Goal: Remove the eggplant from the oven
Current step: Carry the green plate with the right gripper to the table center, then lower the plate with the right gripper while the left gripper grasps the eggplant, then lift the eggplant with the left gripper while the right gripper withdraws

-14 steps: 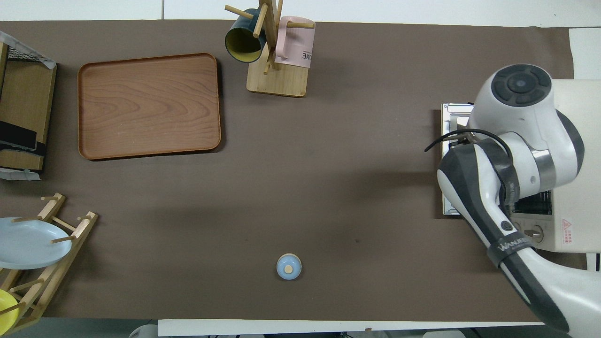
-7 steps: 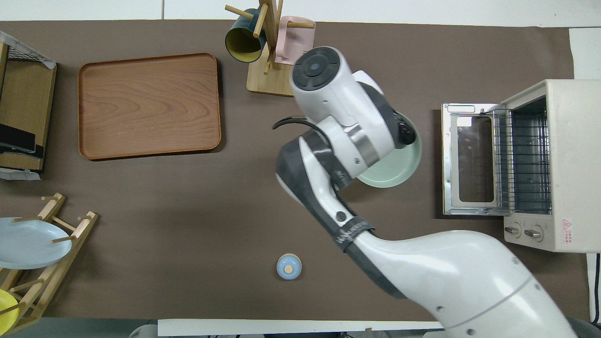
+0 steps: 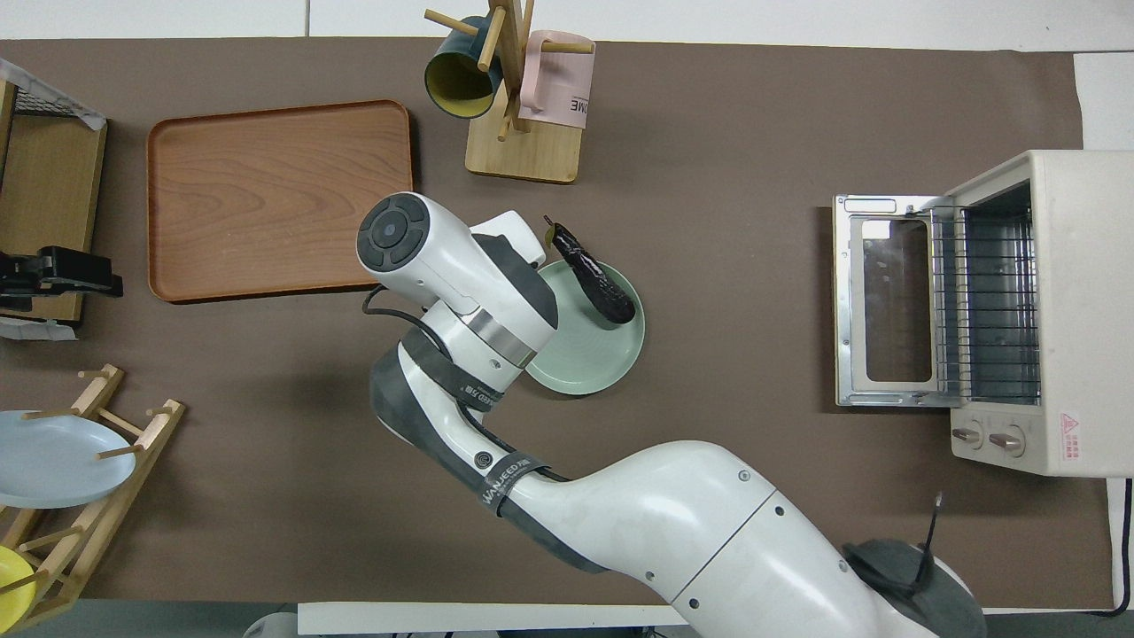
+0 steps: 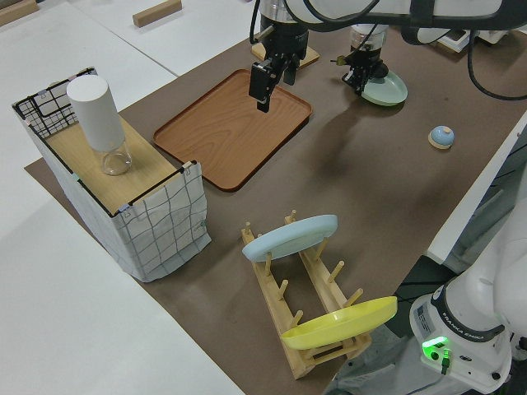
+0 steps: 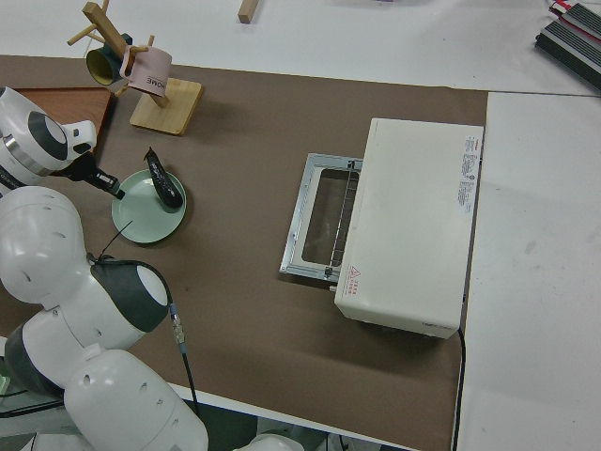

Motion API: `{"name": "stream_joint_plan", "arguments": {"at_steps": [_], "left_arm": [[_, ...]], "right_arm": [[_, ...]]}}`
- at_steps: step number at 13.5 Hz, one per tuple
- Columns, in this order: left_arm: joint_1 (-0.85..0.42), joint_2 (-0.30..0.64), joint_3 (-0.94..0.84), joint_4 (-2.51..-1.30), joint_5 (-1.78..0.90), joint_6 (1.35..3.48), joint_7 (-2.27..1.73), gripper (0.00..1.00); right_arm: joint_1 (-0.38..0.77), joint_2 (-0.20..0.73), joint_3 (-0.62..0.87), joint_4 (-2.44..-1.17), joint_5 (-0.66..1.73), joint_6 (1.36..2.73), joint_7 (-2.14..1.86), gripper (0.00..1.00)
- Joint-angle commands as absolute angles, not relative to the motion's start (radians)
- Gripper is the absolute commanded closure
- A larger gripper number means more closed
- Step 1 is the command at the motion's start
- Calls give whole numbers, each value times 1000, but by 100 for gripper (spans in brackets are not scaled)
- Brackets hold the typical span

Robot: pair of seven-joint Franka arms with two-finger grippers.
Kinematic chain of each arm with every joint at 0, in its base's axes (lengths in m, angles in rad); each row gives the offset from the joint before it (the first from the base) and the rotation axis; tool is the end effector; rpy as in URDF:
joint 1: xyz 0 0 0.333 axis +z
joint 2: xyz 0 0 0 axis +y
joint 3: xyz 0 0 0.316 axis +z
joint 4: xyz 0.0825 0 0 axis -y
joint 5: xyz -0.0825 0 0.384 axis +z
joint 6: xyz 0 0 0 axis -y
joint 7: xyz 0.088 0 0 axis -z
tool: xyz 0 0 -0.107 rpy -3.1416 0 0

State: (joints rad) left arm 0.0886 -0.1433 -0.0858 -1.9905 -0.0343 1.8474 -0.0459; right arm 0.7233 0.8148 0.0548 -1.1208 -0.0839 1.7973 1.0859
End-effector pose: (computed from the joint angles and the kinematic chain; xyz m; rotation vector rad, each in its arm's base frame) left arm 0.5166 -0.0032 0.5249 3.1195 0.0920 -0.0011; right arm 0.5455 0.5107 0.3123 2.9737 -0.4461 -0.0757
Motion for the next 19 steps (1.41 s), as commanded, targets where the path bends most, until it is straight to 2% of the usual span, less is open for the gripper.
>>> {"name": "stream_joint_plan", "arguments": {"at_steps": [1, 2, 3, 6, 7, 8, 9, 10, 11, 12, 14, 17, 18, 19], "left_arm": [[97, -160, -91, -2048, -26, 1901, -67, 0], [86, -155, -94, -2055, -28, 1908, -90, 0], [66, -146, -97, -2072, -28, 1936, -151, 0], [-153, -77, -95, -2097, -29, 2090, -488, 0], [-213, -40, -97, -2091, -29, 2130, -570, 0], [-256, -23, -97, -2091, -31, 2158, -624, 0], [-315, 3, -97, -2091, -35, 2183, -691, 0], [-386, 55, -98, -2091, -38, 2228, -768, 0], [-467, 108, -97, -2089, -43, 2317, -872, 0], [-516, 154, -97, -2079, -48, 2432, -987, 0], [-576, 260, -100, -1995, -57, 2502, -1049, 0], [-643, 383, -98, -1905, -98, 2551, -1057, 1], [-646, 396, -98, -1904, -98, 2575, -1057, 6], [-646, 408, -98, -1902, -100, 2585, -1057, 19]], "right_arm": [[722, 834, 63, -1140, 0, 1983, 1211, 88], [712, 833, 63, -1140, 20, 1996, 1216, 58], [704, 825, 63, -1137, 32, 1996, 1213, 41], [664, 705, 52, -1134, 21, 1941, 1142, 38], [623, 649, 51, -1147, 9, 1852, 1041, 40], [565, 593, 51, -1188, -4, 1748, 922, 47], [519, 527, 49, -1266, -18, 1712, 844, 55], [481, 459, 49, -1393, -65, 1716, 794, 69], [447, 409, 51, -1511, -131, 1739, 754, 88], [405, 370, 51, -1637, -158, 1814, 723, 100], [300, 310, 52, -1843, -170, 1984, 620, 100], [197, 287, 51, -1927, -192, 2023, 456, 100], [193, 278, 51, -1952, -230, 2031, 451, 100], [192, 273, 51, -1977, -242, 2052, 451, 100]]}}
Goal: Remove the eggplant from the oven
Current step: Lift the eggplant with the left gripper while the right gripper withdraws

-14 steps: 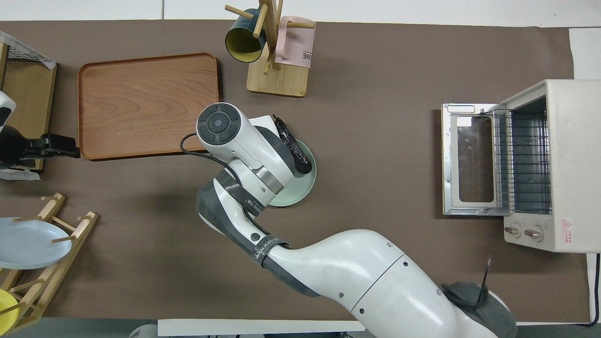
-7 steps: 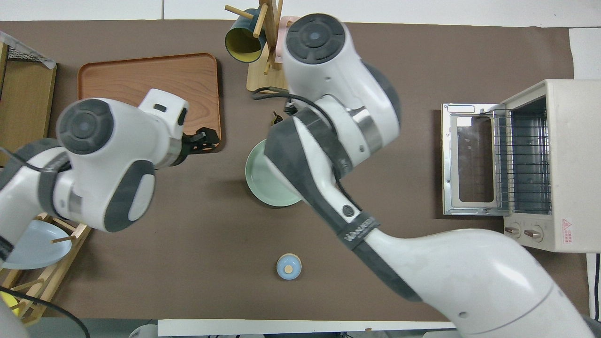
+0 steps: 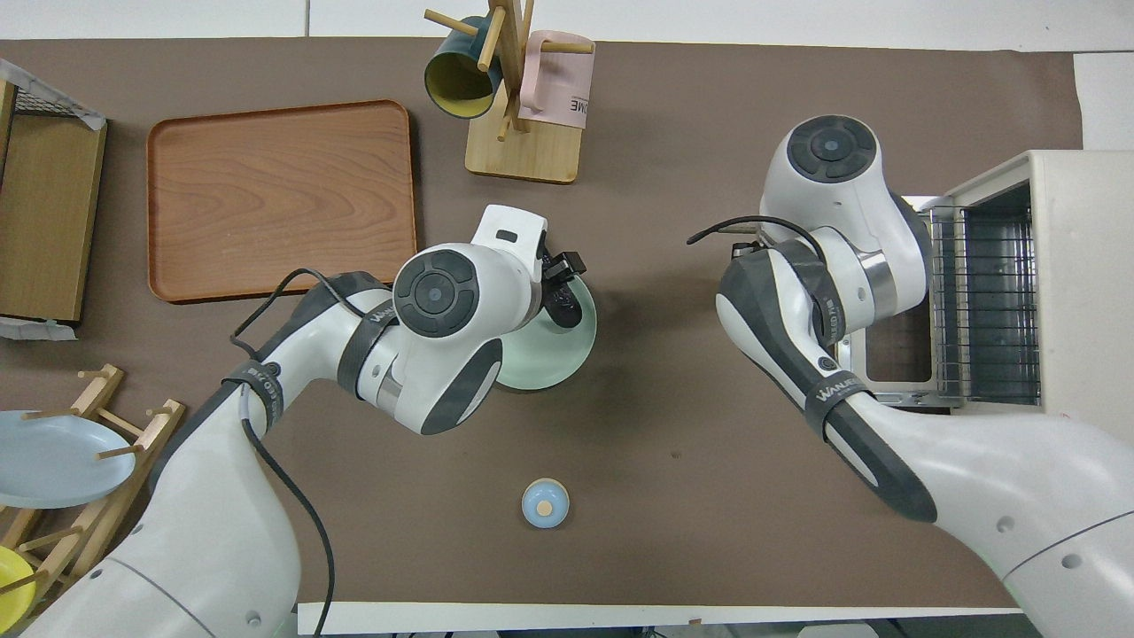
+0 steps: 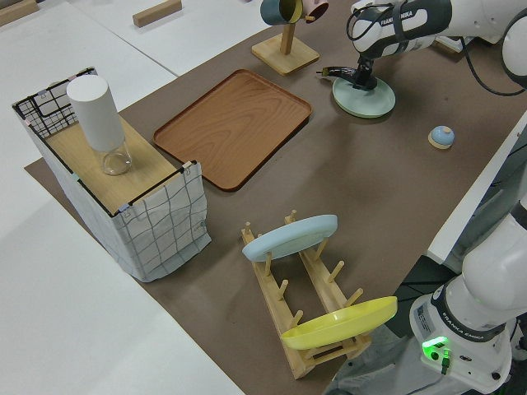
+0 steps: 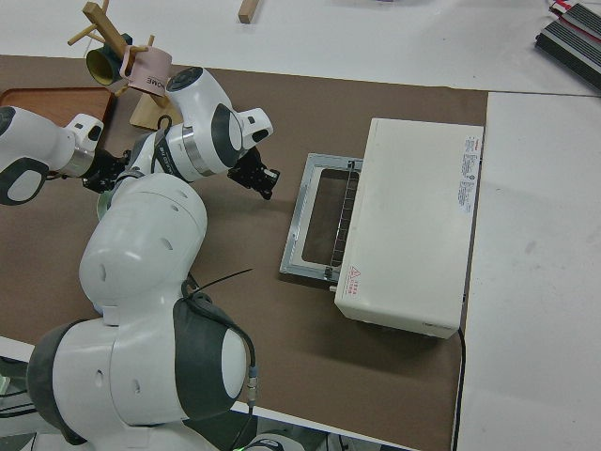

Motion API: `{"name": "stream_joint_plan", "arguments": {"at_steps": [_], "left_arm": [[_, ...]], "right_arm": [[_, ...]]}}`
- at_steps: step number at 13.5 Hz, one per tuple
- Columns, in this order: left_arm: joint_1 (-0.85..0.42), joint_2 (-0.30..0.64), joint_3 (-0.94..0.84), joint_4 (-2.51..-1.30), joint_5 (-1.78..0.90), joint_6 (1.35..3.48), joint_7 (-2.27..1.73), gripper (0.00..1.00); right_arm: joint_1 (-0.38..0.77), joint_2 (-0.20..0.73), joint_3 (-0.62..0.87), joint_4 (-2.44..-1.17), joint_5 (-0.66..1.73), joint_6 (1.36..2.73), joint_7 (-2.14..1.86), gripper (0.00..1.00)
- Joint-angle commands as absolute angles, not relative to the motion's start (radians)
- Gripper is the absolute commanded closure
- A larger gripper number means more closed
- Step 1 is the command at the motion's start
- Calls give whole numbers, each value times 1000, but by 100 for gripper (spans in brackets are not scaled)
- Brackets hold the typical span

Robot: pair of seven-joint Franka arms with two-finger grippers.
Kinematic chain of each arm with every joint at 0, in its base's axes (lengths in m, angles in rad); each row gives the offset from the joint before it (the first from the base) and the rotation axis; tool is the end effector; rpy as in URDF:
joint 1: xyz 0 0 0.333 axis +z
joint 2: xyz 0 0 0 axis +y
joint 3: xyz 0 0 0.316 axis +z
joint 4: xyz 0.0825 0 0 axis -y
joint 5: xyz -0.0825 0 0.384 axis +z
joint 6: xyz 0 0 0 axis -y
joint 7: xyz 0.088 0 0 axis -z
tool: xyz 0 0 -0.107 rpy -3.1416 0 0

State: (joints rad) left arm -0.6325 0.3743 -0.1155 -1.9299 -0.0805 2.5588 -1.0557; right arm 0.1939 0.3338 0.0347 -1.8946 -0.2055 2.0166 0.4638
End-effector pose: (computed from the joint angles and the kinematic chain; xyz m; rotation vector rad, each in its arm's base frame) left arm 0.4767 -0.4344 0.3212 2.8278 0.5477 0.1235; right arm 0.5874 0.1234 0.3130 2.9031 -0.1852 -0.2081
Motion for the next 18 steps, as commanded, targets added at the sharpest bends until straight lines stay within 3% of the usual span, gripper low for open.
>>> {"name": "stream_joint_plan", "arguments": {"at_steps": [1, 2, 3, 6, 8, 11, 13, 16, 18], "left_arm": [[-649, 414, -100, -1901, -103, 2579, -1060, 63], [-661, 413, -98, -1901, -106, 2562, -1061, 92], [-669, 411, -97, -1888, -109, 2516, -1065, 100], [-590, 335, -80, -1787, -98, 2185, -1057, 100], [-450, 279, -75, -1789, -95, 2082, -895, 100], [-237, 291, -72, -1789, -83, 2068, -427, 100], [-148, 349, -72, -1734, -23, 2095, -299, 100], [-127, 497, -74, -1611, 129, 2105, -258, 100], [-126, 511, -74, -1608, 135, 2144, -256, 100]], "right_arm": [[187, 268, 51, -2002, -245, 2077, 449, 100], [166, 265, 51, -2009, -250, 2086, 445, 100], [160, 265, 51, -2011, -252, 2091, 442, 100], [152, 262, 51, -2026, -279, 2091, 434, 100], [137, 256, 51, -2045, -285, 2103, 423, 100], [133, 255, 51, -2056, -288, 2117, 417, 100], [132, 256, 51, -2048, -352, 2103, 387, 100], [130, 256, 51, -2034, -396, 2083, 383, 100], [132, 259, 51, -2008, -405, 2047, 380, 100]]}}
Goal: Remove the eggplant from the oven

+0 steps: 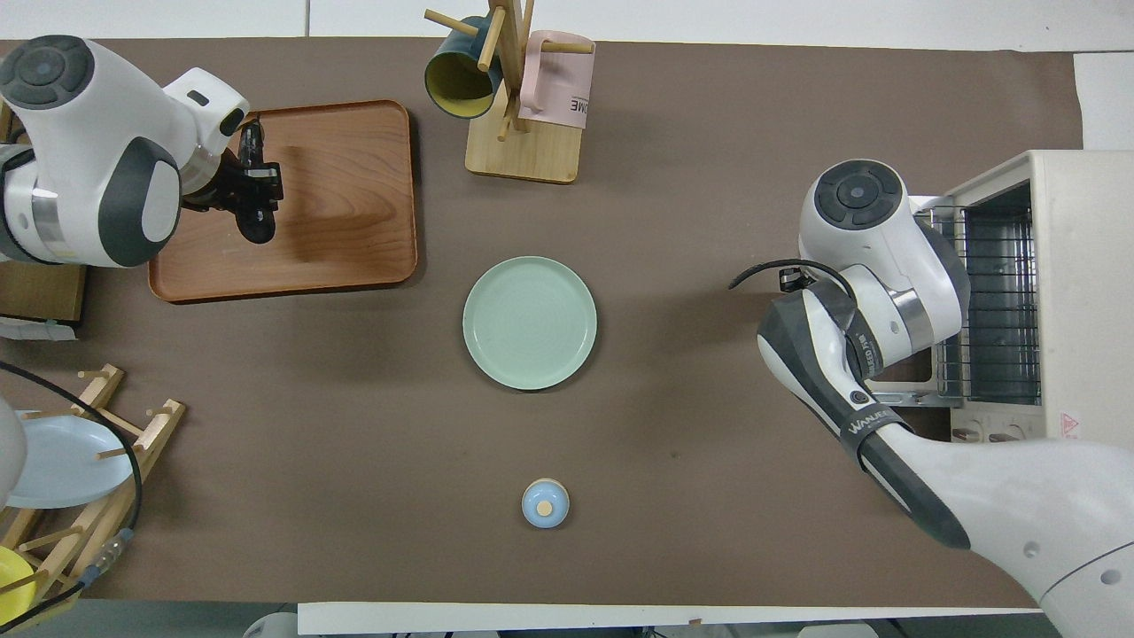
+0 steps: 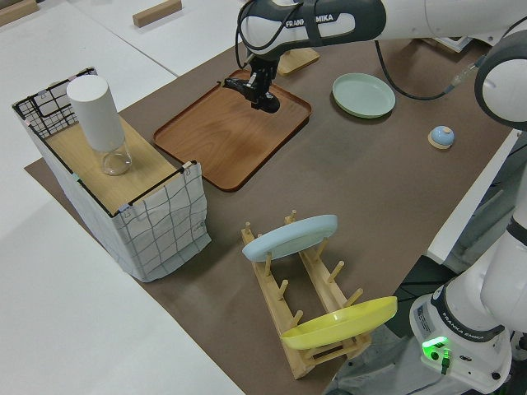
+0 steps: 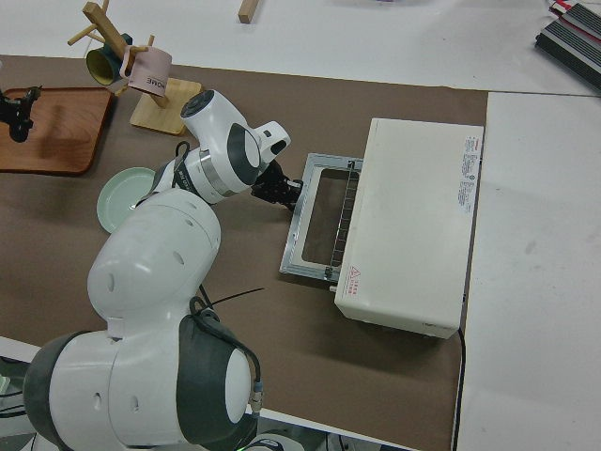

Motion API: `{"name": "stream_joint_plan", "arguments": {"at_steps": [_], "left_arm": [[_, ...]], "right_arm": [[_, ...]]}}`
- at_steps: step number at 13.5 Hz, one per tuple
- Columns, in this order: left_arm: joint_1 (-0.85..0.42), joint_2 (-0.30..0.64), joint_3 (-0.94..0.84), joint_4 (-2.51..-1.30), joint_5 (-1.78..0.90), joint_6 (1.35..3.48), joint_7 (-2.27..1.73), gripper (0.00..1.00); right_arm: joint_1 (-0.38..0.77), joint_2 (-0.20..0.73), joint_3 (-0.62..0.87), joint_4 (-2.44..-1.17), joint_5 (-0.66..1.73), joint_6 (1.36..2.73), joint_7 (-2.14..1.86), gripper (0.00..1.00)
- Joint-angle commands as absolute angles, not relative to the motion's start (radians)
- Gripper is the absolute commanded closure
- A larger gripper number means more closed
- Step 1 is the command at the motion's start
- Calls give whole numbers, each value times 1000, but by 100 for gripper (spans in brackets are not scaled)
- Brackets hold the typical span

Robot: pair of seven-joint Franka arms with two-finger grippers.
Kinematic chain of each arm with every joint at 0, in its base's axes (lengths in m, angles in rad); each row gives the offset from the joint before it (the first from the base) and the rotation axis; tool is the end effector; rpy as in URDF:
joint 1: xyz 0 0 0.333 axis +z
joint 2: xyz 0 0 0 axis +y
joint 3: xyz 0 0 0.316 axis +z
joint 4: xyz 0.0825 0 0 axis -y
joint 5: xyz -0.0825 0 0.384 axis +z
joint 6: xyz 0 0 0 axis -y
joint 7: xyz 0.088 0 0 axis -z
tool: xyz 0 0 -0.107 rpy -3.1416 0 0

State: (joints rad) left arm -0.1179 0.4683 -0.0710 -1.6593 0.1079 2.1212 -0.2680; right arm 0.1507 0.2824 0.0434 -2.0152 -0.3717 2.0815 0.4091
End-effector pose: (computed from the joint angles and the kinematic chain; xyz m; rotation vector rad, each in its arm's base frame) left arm 0.6632 -0.1164 0.3380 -3.0819 -0.0462 -0.0138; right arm 0.5672 0.0923 0.2991 2.7965 0.0040 -0.1638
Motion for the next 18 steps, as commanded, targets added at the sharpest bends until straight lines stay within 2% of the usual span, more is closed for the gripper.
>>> {"name": "stream_joint_plan", "arguments": {"at_steps": [1, 2, 3, 4, 6, 8, 10, 11, 12, 15, 18], "left_arm": [[-132, 521, -72, -1617, 153, 2179, -256, 100], [-135, 523, -72, -1626, 175, 2180, -258, 82], [-152, 517, -72, -1631, 223, 2165, -264, 7], [-191, 505, -63, -1632, 259, 2095, -279, 0], [-190, 419, -60, -1628, 264, 1995, -295, 0], [-158, 332, -61, -1637, 252, 1916, -288, 0], [-115, 273, -61, -1637, 162, 1864, -284, 0], [-80, 256, -61, -1628, 79, 1844, -282, 0], [-63, 236, -57, -1620, 24, 1801, -272, 0], [-20, 177, -49, -1582, -3, 1685, -117, 0], [63, 160, -49, -1545, -60, 1621, 10, 0]], "right_arm": [[132, 259, 51, -1987, -414, 2022, 362, 100], [130, 256, 51, -1962, -414, 1990, 329, 100], [121, 249, 51, -1927, -414, 1944, 274, 100], [92, 223, 52, -1908, -413, 1903, 215, 100], [37, 167, 52, -1916, -402, 1890, 140, 98], [-15, 149, 55, -1917, -390, 1867, 86, 87], [-35, 109, 54, -1910, -315, 1850, 83, 43], [-49, 71, 52, -1910, -270, 1827, 62, 13], [-78, 25, 54, -1910, -241, 1804, -25, 0], [-106, -61, 48, -1827, -59, 1719, -94, 0], [-120, -37, 43, -1593, 14, 1499, -92, 0]]}}
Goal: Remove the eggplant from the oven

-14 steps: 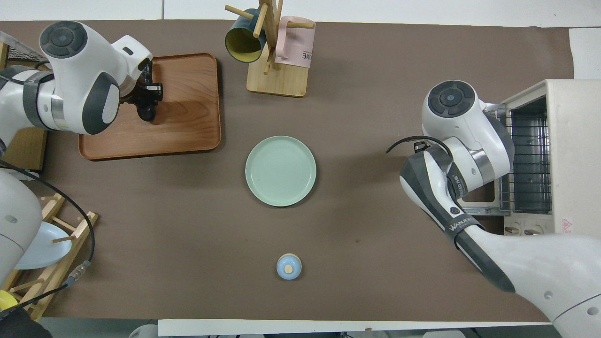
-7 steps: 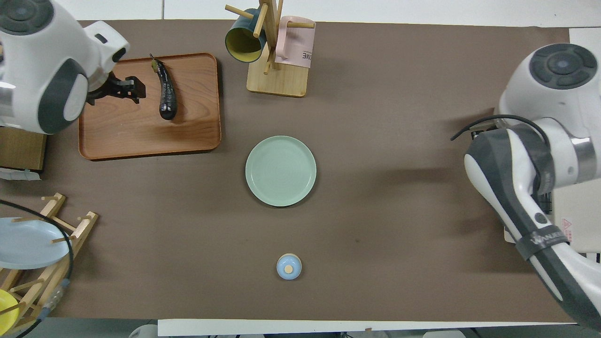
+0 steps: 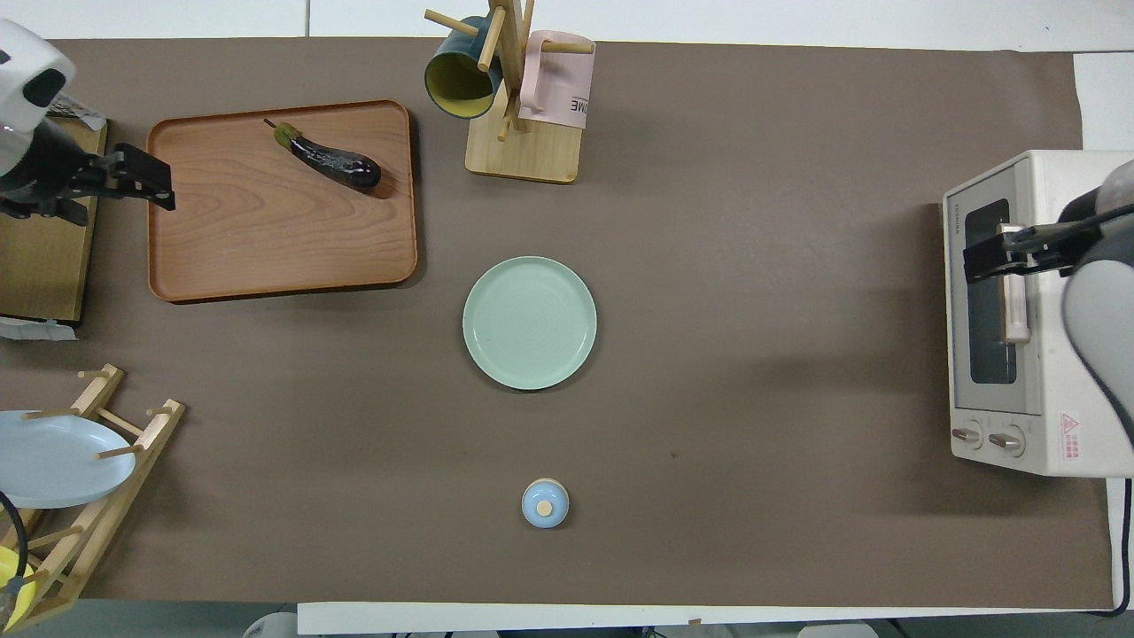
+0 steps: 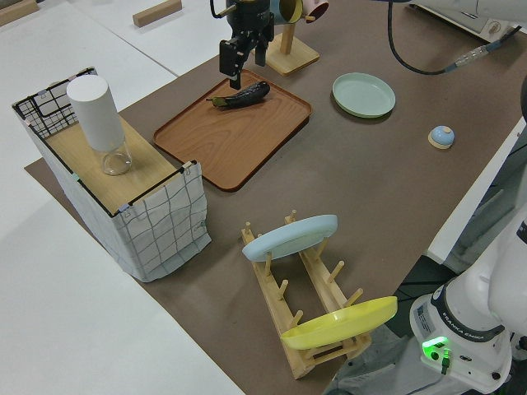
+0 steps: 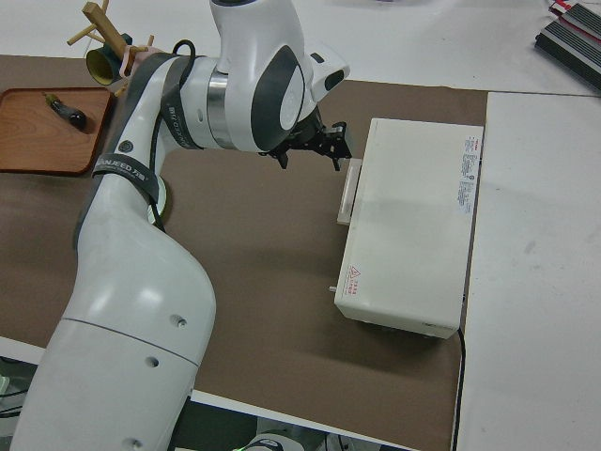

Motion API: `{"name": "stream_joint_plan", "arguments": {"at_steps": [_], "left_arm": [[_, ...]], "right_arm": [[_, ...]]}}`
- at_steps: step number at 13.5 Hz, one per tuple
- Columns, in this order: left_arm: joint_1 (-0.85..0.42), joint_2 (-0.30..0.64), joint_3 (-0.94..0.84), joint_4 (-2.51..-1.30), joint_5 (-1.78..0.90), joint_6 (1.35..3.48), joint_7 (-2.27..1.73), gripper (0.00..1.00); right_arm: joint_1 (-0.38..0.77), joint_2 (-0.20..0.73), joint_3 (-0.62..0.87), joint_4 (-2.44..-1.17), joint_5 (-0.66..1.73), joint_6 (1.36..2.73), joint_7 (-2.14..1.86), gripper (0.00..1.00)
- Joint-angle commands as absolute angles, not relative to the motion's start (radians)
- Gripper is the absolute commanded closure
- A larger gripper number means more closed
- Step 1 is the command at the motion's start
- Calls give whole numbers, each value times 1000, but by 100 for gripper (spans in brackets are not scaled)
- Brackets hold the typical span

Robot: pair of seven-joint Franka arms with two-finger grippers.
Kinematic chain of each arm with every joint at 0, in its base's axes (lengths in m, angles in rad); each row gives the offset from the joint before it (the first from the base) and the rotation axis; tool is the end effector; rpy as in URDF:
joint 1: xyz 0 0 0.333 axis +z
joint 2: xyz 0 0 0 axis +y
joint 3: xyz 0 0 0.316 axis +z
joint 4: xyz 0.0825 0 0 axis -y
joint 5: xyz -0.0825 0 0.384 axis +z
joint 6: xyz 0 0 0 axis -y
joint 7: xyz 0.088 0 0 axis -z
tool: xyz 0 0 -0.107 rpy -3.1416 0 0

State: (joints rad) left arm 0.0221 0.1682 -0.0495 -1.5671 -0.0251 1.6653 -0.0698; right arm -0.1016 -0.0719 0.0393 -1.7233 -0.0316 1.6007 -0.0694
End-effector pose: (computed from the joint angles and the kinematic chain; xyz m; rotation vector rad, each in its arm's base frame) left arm 0.6066 -0.0170 0.5365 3.1090 0.0716 -0.1110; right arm 0.5303 -0.0357 0.5941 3.1095 0.0135 -0.0823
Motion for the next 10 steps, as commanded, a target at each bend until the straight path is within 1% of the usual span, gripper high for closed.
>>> {"name": "stream_joint_plan", "arguments": {"at_steps": [1, 2, 4, 6, 7, 10], "left_arm": [[80, 156, -49, -1543, -67, 1620, 34, 0], [84, 155, -49, -1543, -66, 1618, 38, 0], [84, 152, -48, -1543, -61, 1605, 38, 0], [83, 137, -51, -1540, -55, 1591, 38, 0], [81, 118, -54, -1533, -54, 1580, 38, 0], [74, 91, -57, -1531, -46, 1559, 38, 0]], "right_arm": [[-120, -28, 41, -1536, 15, 1439, -92, 0], [-121, -28, 41, -1508, 6, 1407, -94, 0], [-132, -26, 29, -1497, 23, 1382, -92, 0], [-129, -22, 28, -1496, 8, 1390, -92, 0], [-141, 0, 26, -1494, 11, 1400, -92, 0], [-121, -38, 26, -1583, -29, 1450, -89, 0]]}}
